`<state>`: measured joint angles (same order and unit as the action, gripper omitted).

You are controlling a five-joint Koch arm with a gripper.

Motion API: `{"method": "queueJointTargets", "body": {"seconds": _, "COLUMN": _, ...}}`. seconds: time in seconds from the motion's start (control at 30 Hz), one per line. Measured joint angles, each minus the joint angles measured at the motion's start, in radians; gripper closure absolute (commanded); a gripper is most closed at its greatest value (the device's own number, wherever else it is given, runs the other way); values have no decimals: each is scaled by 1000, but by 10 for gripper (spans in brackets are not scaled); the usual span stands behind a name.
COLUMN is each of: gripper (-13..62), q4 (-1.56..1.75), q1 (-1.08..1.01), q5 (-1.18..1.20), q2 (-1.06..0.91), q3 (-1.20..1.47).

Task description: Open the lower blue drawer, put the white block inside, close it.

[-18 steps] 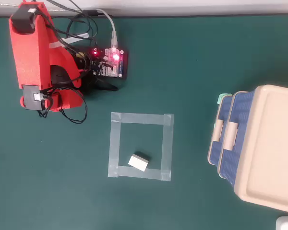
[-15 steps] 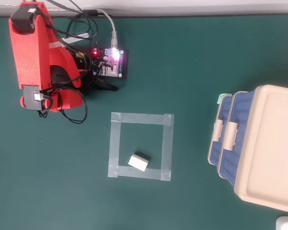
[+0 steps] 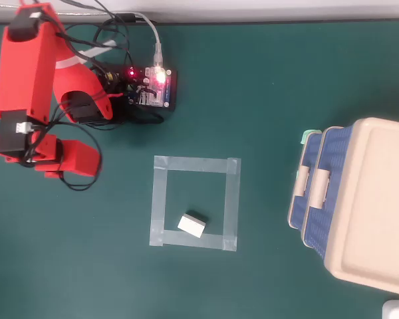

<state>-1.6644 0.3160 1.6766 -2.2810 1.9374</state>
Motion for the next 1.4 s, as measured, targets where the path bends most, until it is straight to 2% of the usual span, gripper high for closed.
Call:
{"method": "queueJointTargets", "body": {"seconds": 0.07, "gripper": 160, "q4": 97, "q1": 278, "q5": 273, "q2": 58, "q3": -61}}
{"method": "queueJointTargets", "body": {"seconds": 0.1, "gripper": 160, "q4": 222, "q1": 515, "q5": 500, "q2": 118, "q3": -72}}
{"method": "queueJointTargets", "body": {"seconds": 0.17, "gripper": 161, "q4": 437, "q1": 790, "q5": 773, "q2": 224, "q3": -69}}
{"method": "queueJointTargets", "body": {"seconds": 0.2, "gripper": 162, "q4": 528, "q1": 842, "q5": 841, "q2": 265, "q3": -69}}
{"method": "queueJointTargets", "body": {"seconds": 0.33, "gripper": 163, "q4": 962, "q1": 902, "q5": 934, "q2": 393, "q3": 84}}
{"method": "queueJointTargets", "body": {"seconds": 0.53, "gripper": 163, "q4": 1687, "q1": 980, "q5": 969, "q2": 423, "q3": 469}}
{"method": "queueJointTargets", "body": {"seconds": 0.63, "gripper": 163, "q4": 2109, "q1": 985, "q5": 1005, "q2": 541, "q3": 517}}
{"method": "queueJointTargets", "body": {"seconds": 0.73, "gripper": 163, "q4": 2427, "q1": 1025, "q5": 1103, "q2": 776, "q3": 499}}
{"method": "queueJointTargets", "body": {"seconds": 0.93, "gripper": 165, "q4": 2566, "q1": 1049, "q5": 1170, "q2": 1150, "q3": 140}}
{"method": "queueJointTargets", "body": {"seconds": 1.07, "gripper": 188, "q4": 2566, "q1": 1052, "q5": 1172, "q2": 1267, "q3": -17}}
{"method": "queueJointTargets", "body": {"seconds": 1.4, "gripper": 271, "q4": 2376, "q1": 1094, "q5": 1172, "q2": 1355, "q3": -356}}
